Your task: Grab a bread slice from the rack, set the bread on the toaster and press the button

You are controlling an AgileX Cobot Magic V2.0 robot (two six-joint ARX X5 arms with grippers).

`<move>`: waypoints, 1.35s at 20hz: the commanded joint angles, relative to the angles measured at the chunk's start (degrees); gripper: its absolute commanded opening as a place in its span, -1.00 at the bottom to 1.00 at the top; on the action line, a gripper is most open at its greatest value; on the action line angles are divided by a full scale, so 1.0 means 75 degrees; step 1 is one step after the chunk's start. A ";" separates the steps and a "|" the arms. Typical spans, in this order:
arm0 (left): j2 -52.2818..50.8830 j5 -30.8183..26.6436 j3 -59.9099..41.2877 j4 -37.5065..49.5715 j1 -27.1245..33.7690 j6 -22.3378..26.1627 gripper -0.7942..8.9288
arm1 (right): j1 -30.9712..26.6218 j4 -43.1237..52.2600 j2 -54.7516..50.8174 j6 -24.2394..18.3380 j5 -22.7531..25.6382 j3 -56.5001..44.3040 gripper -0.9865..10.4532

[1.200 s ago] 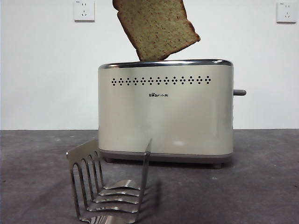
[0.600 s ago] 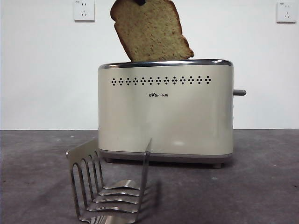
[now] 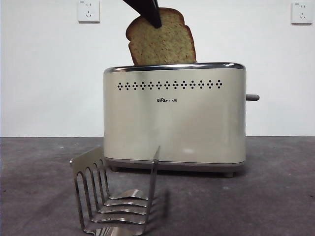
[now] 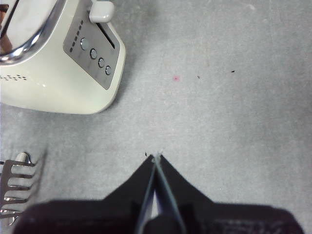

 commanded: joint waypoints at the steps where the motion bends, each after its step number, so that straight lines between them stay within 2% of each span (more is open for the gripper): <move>1: 0.0259 -0.0125 -0.0003 0.0102 -0.0149 0.0277 -0.85 | 0.0009 0.0020 -0.0003 -0.0041 0.0006 0.0023 -0.83; 4: 0.0446 -0.0125 -0.0003 0.0265 -0.0303 0.0315 -0.85 | 0.0009 0.0023 -0.0003 -0.0041 0.0009 0.0023 -0.83; 8: 0.0685 -0.0682 -0.0003 0.0370 -0.0589 0.0533 -0.85 | 0.0009 0.0032 -0.0003 -0.0044 0.0079 0.0023 -0.83; 16: 0.1151 -0.1067 -0.0003 0.0440 -0.0813 0.0510 -0.85 | 0.0009 0.0038 0.0000 -0.0093 0.0268 0.0023 -0.83; 23: 0.1192 -0.1067 -0.0003 0.0597 -0.0857 0.0181 -0.85 | 0.0009 0.0044 0.0000 -0.0093 0.0268 0.0023 -0.83; 27: 0.1160 -0.1102 -0.0003 0.0554 -0.0866 -0.0431 -0.83 | 0.0009 0.0044 0.0003 -0.0093 0.0373 0.0023 -0.83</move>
